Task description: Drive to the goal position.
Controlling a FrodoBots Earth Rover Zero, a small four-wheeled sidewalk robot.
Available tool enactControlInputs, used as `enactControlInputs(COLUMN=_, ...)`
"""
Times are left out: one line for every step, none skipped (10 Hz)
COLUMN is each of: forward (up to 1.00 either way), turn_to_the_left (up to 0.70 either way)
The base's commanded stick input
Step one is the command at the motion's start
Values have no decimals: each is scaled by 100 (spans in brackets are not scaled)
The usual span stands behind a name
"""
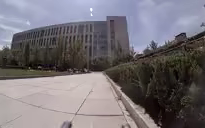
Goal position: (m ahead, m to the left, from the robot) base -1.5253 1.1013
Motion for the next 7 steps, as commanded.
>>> enactControlInputs(forward=4, turn_to_the_left=0)
enactControlInputs(forward=4, turn_to_the_left=0)
enactControlInputs(forward=3, turn_to_the_left=0)
enactControlInputs(forward=1, turn_to_the_left=0)
enactControlInputs(forward=3, turn_to_the_left=0)
enactControlInputs(forward=4, turn_to_the_left=0)
enactControlInputs(forward=0, turn_to_the_left=0)
